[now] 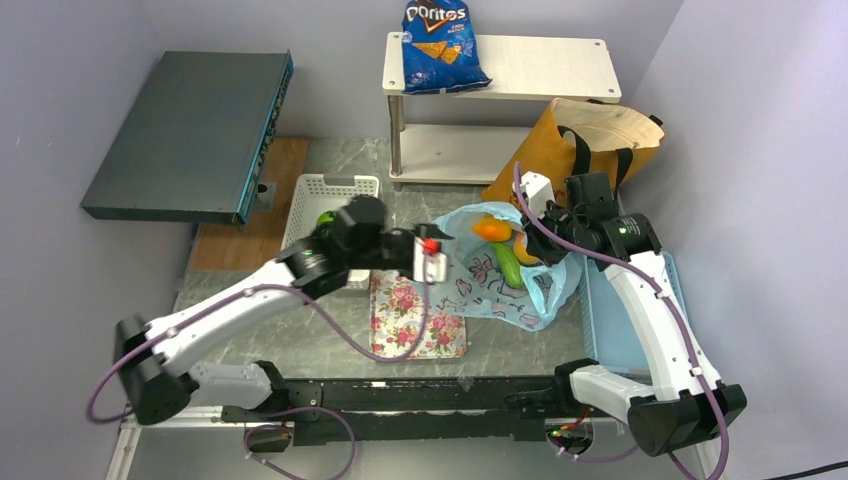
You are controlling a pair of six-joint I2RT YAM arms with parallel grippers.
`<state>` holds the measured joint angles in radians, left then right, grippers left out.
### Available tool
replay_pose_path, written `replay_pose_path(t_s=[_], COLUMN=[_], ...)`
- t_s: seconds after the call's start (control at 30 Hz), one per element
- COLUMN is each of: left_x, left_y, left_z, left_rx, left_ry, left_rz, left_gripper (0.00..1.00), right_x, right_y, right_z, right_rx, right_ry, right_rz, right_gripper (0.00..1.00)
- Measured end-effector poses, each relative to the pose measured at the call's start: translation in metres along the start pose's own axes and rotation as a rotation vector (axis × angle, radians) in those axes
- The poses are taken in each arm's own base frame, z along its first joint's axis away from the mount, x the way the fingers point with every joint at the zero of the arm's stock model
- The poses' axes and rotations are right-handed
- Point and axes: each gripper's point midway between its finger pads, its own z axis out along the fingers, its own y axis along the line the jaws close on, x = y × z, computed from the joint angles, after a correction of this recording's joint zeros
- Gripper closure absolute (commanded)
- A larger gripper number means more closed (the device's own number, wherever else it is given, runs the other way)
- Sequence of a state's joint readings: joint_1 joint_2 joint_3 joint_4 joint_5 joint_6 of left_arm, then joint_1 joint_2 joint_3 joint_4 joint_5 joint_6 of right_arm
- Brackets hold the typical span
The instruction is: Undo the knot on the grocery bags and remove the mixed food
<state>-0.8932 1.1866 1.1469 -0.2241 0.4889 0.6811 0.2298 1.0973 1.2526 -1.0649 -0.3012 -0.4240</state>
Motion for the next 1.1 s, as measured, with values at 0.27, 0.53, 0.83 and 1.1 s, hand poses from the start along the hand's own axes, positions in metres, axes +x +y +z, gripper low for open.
replay_pose_path(t_s=[0.27,0.53,0.83,1.1], left_x=[0.097,0.153,0.210,0.260], left_y=[-0.048,-0.001,0.023,0.043], left_z=[0.113,0.197,0.231,0.228], left_rx=[0.200,0.078,0.042,0.019], left_ry=[0.199,0.290,0.366,0.457], left_rz=[0.116,0.194,0.226,0.194], left_gripper=[0.62,0.49,0.29,0.25], right_x=[-0.009,-0.021,-0.027,-0.027], right_y=[0.001,0.003,-0.005,0.003], right_z=[-0.002,-0.007,-0.008,-0.008], right_rx=[-0.014,-0.027,0.000,-0.039], right_ry=[-0.020,-0.054,-0.067,-0.071], right_rz=[0.012,0.016,0.017,0.019], right_gripper=[1.00,1.00,1.00,1.00])
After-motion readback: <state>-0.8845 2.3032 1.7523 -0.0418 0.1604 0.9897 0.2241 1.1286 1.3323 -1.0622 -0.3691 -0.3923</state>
